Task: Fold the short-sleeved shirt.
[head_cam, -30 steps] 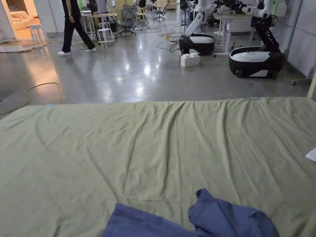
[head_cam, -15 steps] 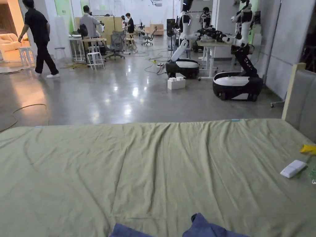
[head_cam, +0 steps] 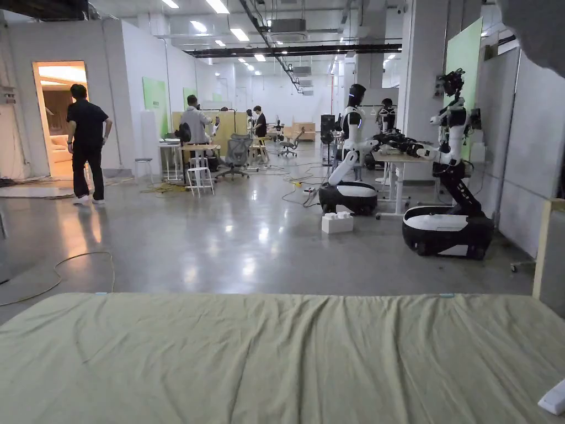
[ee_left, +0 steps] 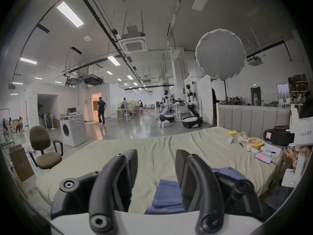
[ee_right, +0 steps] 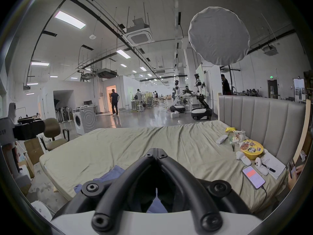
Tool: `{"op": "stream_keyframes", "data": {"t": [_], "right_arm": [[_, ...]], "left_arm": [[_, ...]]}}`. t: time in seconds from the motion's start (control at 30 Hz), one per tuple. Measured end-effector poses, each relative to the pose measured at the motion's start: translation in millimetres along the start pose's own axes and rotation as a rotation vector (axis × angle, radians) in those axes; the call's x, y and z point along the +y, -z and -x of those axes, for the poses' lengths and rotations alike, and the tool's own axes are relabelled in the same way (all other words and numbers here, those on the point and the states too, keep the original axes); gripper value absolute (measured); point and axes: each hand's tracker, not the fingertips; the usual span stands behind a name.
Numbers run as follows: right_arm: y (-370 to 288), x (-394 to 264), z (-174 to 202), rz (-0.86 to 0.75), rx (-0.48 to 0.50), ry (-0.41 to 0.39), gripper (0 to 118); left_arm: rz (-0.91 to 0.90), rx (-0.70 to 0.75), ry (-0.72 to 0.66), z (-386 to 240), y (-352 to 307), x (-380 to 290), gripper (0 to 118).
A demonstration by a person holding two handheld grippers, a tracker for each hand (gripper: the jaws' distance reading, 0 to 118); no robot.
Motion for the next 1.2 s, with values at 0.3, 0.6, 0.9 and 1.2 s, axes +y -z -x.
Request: {"op": "stream_keyframes", "data": {"t": [0.3,0.6,0.9,1.2], "right_arm": [[-7,3,5,0.008,0.021,-0.017,0],[-7,3,7,0.01,0.0,-0.007,0],[-4,0,13,0.023,-0.005,-0.023,0],[4,-14,4,0.068,-0.014,0.013,0]], "left_arm": [[-0.044,-0.008,-0.02,13,-28,4,0],[-0.05,-0.048,-0.039,7,-16,11,0],[-0.023,-0.048,-0.076,12,-11,9,0],[0.188,-0.087,-0.032,12,51,-21,0]]}}
